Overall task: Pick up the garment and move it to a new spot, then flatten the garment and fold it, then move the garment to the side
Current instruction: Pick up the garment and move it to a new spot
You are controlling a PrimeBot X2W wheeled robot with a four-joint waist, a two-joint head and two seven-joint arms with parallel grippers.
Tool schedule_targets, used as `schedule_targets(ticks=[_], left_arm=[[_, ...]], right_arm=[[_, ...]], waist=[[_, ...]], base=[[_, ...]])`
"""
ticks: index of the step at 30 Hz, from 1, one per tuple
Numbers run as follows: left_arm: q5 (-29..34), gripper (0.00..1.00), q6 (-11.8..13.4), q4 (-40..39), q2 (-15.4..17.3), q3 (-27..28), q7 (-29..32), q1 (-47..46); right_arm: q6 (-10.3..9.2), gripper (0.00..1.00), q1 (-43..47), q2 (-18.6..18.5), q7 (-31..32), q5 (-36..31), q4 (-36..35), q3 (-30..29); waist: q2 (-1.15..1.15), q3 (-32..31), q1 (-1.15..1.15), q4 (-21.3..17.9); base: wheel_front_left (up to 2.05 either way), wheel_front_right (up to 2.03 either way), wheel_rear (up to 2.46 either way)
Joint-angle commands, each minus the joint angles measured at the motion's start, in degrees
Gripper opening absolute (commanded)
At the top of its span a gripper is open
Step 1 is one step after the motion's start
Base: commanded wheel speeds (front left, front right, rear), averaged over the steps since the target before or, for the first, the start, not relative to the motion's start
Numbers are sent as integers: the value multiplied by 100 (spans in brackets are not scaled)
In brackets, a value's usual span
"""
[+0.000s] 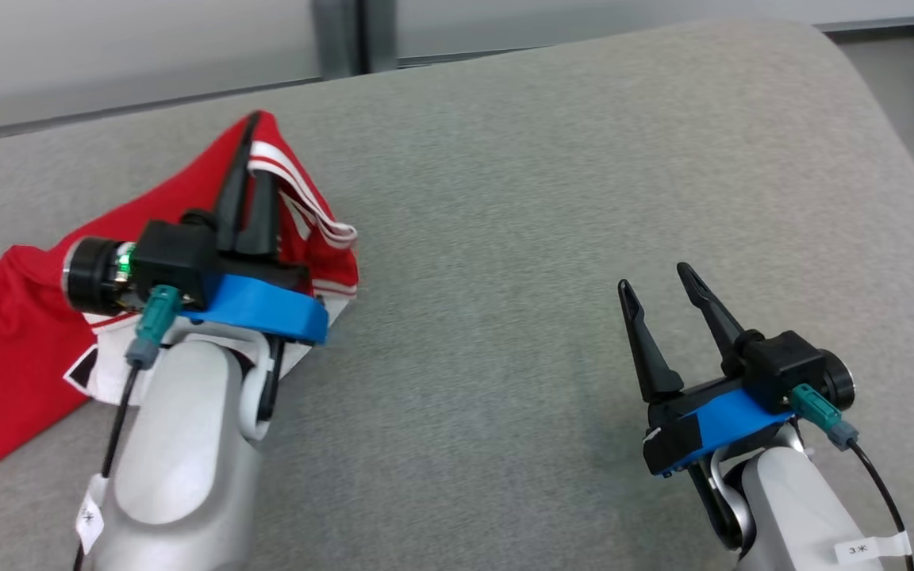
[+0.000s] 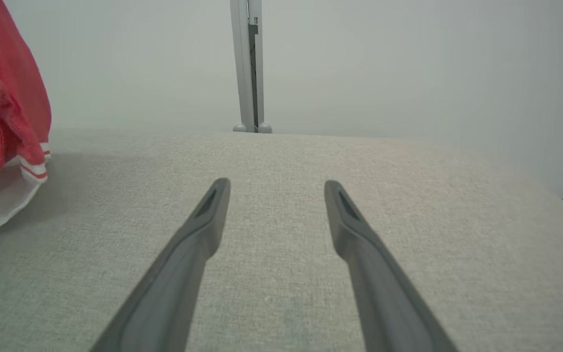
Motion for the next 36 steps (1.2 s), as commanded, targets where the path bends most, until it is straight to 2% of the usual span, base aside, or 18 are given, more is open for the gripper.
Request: schedule_targets(ticks=[1, 6, 17, 18, 19, 20, 27, 31, 36], left_arm=[[-99, 0, -33, 103, -15, -205, -16, 31], [-414, 0, 64, 372, -12, -864, -17, -41], [-1034, 0, 330, 434, -11, -1884, -17, -151], [-1044, 32, 383, 447, -12, -1917, -16, -127], [-1057, 91, 420, 501, -12, -1949, -16, -81], [-1061, 100, 447, 544, -12, -1960, -16, -30], [-919, 100, 521, 984, -15, -1667, -16, 474], [-883, 100, 613, 1003, -10, -1189, -16, 948], [-792, 100, 582, 887, -1, -681, -17, 1575]], right_arm=[[1, 100, 70, 8, -5, 87, 9, 73], [1, 100, 62, 8, -4, 252, -16, 200], [1, 100, 60, 9, -4, 454, 31, 378], [1, 100, 62, 8, -4, 467, 38, 387], [1, 100, 62, 7, -4, 459, 45, 376], [1, 100, 59, 7, -4, 449, 51, 380], [1, 100, 144, 6, -4, 377, 117, 277], [1, 100, 266, 3, -4, 347, 161, 249], [1, 100, 404, 4, -4, 282, 222, 184]], waist=[[0, -136, 0, -277], [0, -84, 0, -579], [0, -91, 0, -693], [0, -109, 0, -662], [0, -138, 0, -613], [0, -167, 0, -567], [0, -475, 0, -60], [0, -683, 0, 245], [0, -950, 0, 591]], base=[[0, 0, 0], [0, 0, 0], [0, 0, 0], [0, 0, 0], [0, 0, 0], [0, 0, 0], [0, 0, 0], [0, 0, 0], [0, 0, 0]])
